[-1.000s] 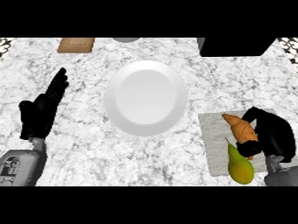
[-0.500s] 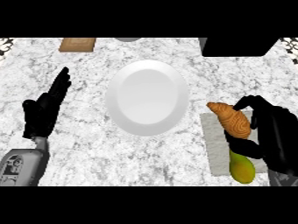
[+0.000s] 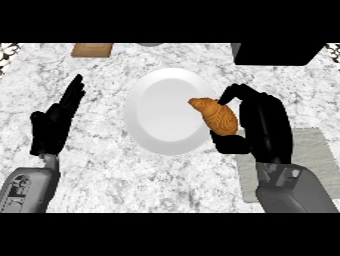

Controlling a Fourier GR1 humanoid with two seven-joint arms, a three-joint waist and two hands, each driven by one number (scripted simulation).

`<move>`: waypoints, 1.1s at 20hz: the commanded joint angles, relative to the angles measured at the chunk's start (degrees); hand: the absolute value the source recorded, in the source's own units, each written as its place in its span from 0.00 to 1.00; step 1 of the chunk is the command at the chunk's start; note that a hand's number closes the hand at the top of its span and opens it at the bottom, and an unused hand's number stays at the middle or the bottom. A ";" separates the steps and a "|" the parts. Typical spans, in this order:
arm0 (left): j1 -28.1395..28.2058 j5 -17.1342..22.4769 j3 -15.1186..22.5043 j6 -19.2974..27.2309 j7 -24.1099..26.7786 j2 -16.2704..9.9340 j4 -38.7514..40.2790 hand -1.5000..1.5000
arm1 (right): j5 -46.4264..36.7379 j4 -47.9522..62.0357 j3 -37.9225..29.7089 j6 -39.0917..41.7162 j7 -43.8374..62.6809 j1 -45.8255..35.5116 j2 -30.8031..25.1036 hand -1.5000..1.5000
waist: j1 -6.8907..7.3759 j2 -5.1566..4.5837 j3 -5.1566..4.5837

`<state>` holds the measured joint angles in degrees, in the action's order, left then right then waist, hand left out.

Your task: Pick the croissant from the placemat and place it in the plate

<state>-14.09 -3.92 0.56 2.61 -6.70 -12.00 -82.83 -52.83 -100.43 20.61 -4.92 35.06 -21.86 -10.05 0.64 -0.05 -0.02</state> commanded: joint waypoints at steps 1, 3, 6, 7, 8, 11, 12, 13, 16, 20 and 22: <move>-1.08 0.27 -1.25 -1.08 2.91 -0.65 2.43 0.50 | -0.30 13.31 -0.36 -0.94 0.35 -11.19 7.90 1.00 | 0.57 -0.29 -0.01; -1.21 -0.71 -0.01 0.16 -0.86 0.81 0.52 0.50 | 0.18 19.61 -1.38 -4.98 -3.87 -11.18 9.71 1.00 | 0.34 -0.21 0.03; -0.25 -2.50 1.21 2.20 0.34 2.90 0.13 0.50 | 1.83 27.54 1.67 -8.47 -0.48 -17.17 9.88 1.00 | 0.49 -0.16 0.02; -0.37 -1.59 0.33 0.42 3.01 2.05 3.02 0.50 | 3.19 31.00 3.17 -10.14 -0.38 -18.61 9.92 1.00 | 0.62 -0.27 0.01; -3.66 -1.85 0.24 0.64 -1.63 1.35 1.32 0.50 | 4.11 36.34 1.91 -11.91 -3.56 -20.11 9.94 1.00 | 1.01 -0.40 0.04; -0.64 0.18 -1.17 -1.21 0.36 0.33 0.23 0.50 | 0.46 43.72 1.77 -8.16 -0.76 -24.64 10.00 1.00 | 1.25 -0.28 0.01; -3.24 0.06 -1.06 -1.80 0.29 0.06 1.61 0.50 | -0.26 48.44 3.68 -11.56 -1.56 -24.63 10.01 1.00 | 1.72 -0.58 0.01; -2.81 -1.27 0.12 0.03 -1.44 1.53 0.59 0.50 | 1.24 50.16 5.53 -11.21 0.83 -26.28 10.02 1.00 | 1.80 -0.46 0.02; -2.54 -1.31 0.29 -1.28 1.51 1.43 3.01 0.50 | 11.52 56.17 4.73 -16.18 1.54 -29.31 10.03 1.00 | 2.71 -0.80 0.03; -3.10 -1.16 -0.09 -1.07 3.27 2.18 4.47 0.50 | 21.76 59.19 8.89 -21.80 -1.74 -28.09 10.04 0.00 | 3.29 -0.96 0.05; -5.19 -1.20 -0.83 -1.61 2.07 1.19 5.47 0.50 | 24.53 63.52 9.54 -24.99 -5.40 -29.38 10.04 0.00 | 3.26 -1.03 0.07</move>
<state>-17.47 -5.19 0.72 1.45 -4.81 -10.20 -79.34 -35.40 -42.22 27.90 -25.30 32.58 -49.67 -0.05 3.68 -0.97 0.03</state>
